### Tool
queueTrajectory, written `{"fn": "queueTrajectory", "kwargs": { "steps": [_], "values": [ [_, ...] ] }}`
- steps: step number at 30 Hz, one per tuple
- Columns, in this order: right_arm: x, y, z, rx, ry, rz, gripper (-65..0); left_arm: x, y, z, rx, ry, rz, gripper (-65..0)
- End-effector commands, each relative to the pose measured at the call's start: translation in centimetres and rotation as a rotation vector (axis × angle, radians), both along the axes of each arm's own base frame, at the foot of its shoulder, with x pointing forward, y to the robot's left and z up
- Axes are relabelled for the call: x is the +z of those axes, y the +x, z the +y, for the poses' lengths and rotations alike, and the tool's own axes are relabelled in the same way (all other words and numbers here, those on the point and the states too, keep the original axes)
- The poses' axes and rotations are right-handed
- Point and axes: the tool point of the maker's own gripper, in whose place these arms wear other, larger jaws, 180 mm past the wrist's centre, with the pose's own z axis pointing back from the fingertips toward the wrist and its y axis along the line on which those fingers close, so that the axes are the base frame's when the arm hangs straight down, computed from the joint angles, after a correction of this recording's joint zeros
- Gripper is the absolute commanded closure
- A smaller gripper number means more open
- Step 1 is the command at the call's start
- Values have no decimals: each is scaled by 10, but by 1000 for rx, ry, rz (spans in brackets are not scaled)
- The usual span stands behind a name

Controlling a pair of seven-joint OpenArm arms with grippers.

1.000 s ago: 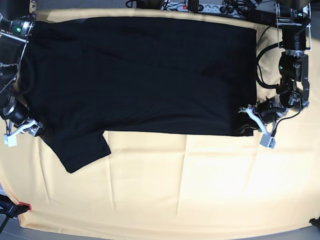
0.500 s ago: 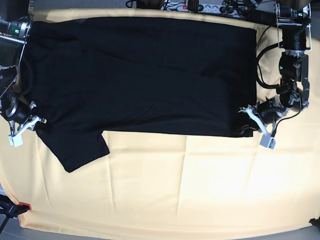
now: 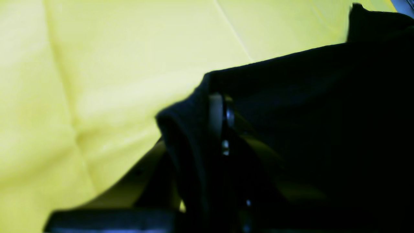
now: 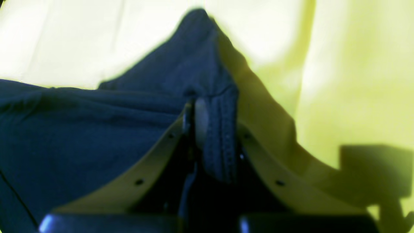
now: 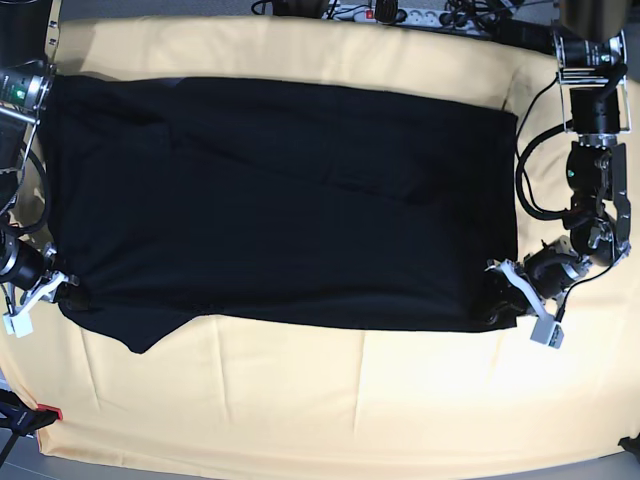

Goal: Fold the T-shirt properly
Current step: 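Lift the hem corners and fold them over toward the collar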

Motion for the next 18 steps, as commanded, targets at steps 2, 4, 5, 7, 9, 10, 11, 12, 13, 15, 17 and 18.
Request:
{"fn": "queueTrajectory", "kwargs": {
  "steps": [2, 4, 5, 7, 9, 10, 11, 12, 13, 15, 17, 18],
  "values": [
    [30, 15, -15, -31, -27, -97, 0, 33, 14, 8, 19, 0, -102, 0],
    [32, 18, -17, -41, -42, -120, 0, 37, 17, 9, 24, 0, -126, 0],
    [32, 18, -18, -43, -51, -125, 0, 40, 18, 9, 27, -5, -137, 0],
    [33, 20, -17, -44, -57, -135, 0, 44, 19, 9, 33, -16, -160, 0],
    [36, 23, -15, -34, -62, -139, 0, 47, 21, 11, 40, -1, -182, 0],
    [38, 25, -13, -26, -65, -142, 0, 48, 22, 12, 44, 9, -193, 0],
    [41, 29, -10, -19, -69, -149, 0, 50, 24, 13, 45, 16, -201, 0],
    [46, 32, -8, -9, -74, -156, 0, 52, 26, 14, 47, 24, -206, 0],
    [50, 37, -5, 1, -80, -164, 0, 55, 28, 14, 47, 30, -213, 0],
    [55, 43, -1, 24, -115, -165, 0, 61, 31, 14, 46, 32, -222, 0],
    [57, 47, 3, 50, -151, -156, 0, 62, 31, 13, 38, 35, -215, 0],
    [56, 47, 5, 60, -158, -148, 0, 62, 29, 9, 11, 27, -212, 0]
  ]
}}
